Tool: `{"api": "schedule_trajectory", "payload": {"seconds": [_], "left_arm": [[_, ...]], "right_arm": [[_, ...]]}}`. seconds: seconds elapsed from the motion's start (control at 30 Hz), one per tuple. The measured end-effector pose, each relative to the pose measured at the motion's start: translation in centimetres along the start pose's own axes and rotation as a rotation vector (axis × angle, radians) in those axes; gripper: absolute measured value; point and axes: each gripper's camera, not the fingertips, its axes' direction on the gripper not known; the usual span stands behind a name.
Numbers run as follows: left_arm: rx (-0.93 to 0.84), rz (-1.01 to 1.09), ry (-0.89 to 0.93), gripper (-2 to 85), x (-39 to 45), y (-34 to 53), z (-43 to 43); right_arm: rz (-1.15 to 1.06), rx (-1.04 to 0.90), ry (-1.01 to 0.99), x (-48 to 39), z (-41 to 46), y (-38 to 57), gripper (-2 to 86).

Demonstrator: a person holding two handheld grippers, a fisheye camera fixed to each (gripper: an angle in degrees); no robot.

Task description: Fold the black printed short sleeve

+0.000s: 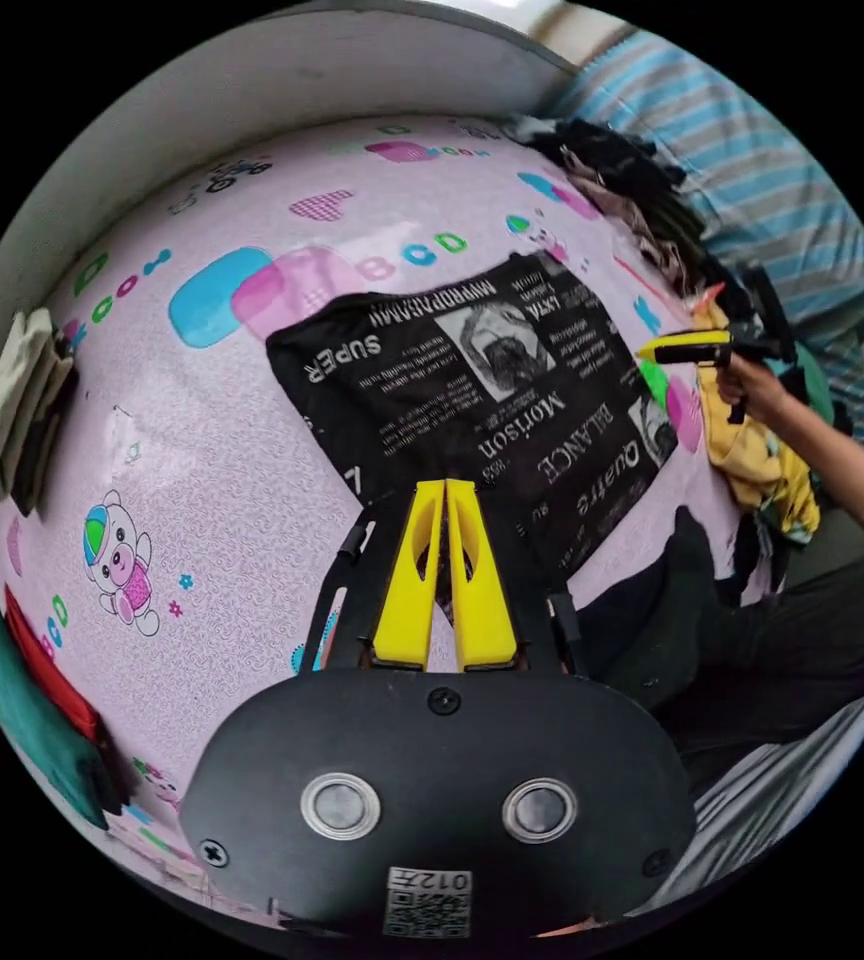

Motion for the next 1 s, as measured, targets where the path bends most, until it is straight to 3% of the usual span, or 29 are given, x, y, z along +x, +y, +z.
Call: {"api": "schedule_trajectory", "payload": {"seconds": [0.17, 0.23, 0.4, 0.5, 0.67, 0.8, 1.0], "left_arm": [[-0.114, -0.005, -0.151, 0.5, 2.2, -0.2, 3.6], [-0.128, -0.019, -0.153, 0.5, 2.6, -0.1, 4.7], [-0.051, -0.142, -0.095, 0.6, 2.3, 0.0, 4.5], [-0.015, -0.090, -0.045, 0.7, 3.8, -0.5, 3.9], [-0.201, 0.105, -0.044, 0.7, 8.0, -1.9, 6.7], [-0.301, 0.145, -0.063, 0.7, 9.3, -2.7, 9.5], [-0.306, 0.218, -0.138, 0.3, 10.3, -3.9, 10.7]], "right_arm": [[-0.096, -0.173, 0.299, -3.3, 5.6, 0.7, -0.8], [-0.121, -0.154, 0.330, -4.2, 6.3, 1.0, -0.9], [-0.077, -0.144, 0.376, -5.0, 7.4, 1.6, -0.9], [-0.124, -0.072, 0.331, -7.1, 6.7, 2.6, -0.9], [-0.203, -0.127, 0.193, -10.3, 9.6, 4.1, -0.9], [-0.240, -0.199, 0.267, -11.0, 12.3, 4.9, -1.0], [-0.294, -0.205, 0.317, -11.6, 13.1, 5.2, -1.0]]}}
